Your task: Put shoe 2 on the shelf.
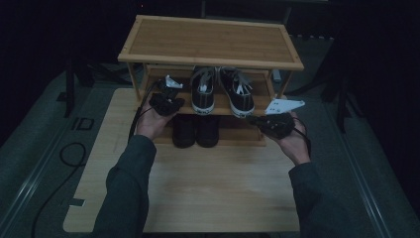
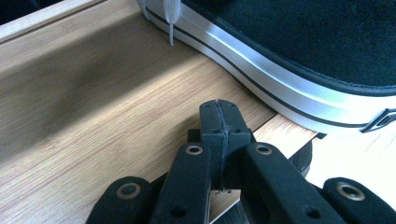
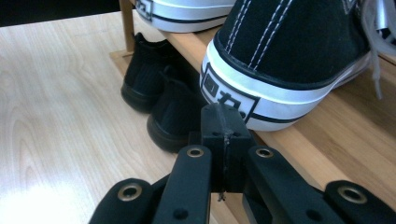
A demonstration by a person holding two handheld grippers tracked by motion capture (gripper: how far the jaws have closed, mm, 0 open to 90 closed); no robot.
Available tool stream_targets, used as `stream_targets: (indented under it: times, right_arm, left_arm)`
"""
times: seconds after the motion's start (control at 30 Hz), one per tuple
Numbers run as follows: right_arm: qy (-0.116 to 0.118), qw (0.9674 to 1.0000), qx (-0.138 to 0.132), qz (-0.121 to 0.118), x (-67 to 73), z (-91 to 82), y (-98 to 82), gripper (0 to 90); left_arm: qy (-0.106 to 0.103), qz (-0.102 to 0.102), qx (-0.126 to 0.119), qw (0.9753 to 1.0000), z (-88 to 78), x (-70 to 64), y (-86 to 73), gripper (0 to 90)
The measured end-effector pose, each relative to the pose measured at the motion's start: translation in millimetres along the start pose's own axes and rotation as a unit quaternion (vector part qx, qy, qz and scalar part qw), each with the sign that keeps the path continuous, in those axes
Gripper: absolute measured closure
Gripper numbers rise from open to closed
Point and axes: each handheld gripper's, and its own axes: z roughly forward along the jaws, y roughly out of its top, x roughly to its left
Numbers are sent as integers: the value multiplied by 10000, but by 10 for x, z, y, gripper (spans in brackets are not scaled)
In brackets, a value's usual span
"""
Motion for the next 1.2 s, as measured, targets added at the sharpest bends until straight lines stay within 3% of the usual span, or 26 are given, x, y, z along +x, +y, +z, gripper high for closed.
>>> stream_targets:
  times: [0.07, 0.3, 0.73, 0.9, 1.0, 1.2]
  right_arm:
    - [113, 9999, -5, 30, -10, 33, 16, 900]
    - [129, 9999, -91, -40, 59, 86, 78, 900]
    - [294, 9993, 20, -214, 176, 285, 150, 900]
    - [82, 9998, 48, -177, 185, 346, 138, 900]
    - [111, 9999, -41, -118, 182, 354, 156, 900]
    - [133, 9997, 70, -213, 192, 395, 217, 900]
  left_arm:
    - [-18, -15, -28, 10000, 2, 1, -5, 900]
    - [-22, -14, -34, 10000, 2, 3, -7, 900]
    - [-30, 13, -22, 10000, 3, 5, -1, 900]
    - [-1, 32, -12, 10000, 0, 1, -5, 900]
    - [-11, 39, -11, 10000, 0, 4, -5, 900]
    - [2, 41, -12, 10000, 0, 0, -5, 900]
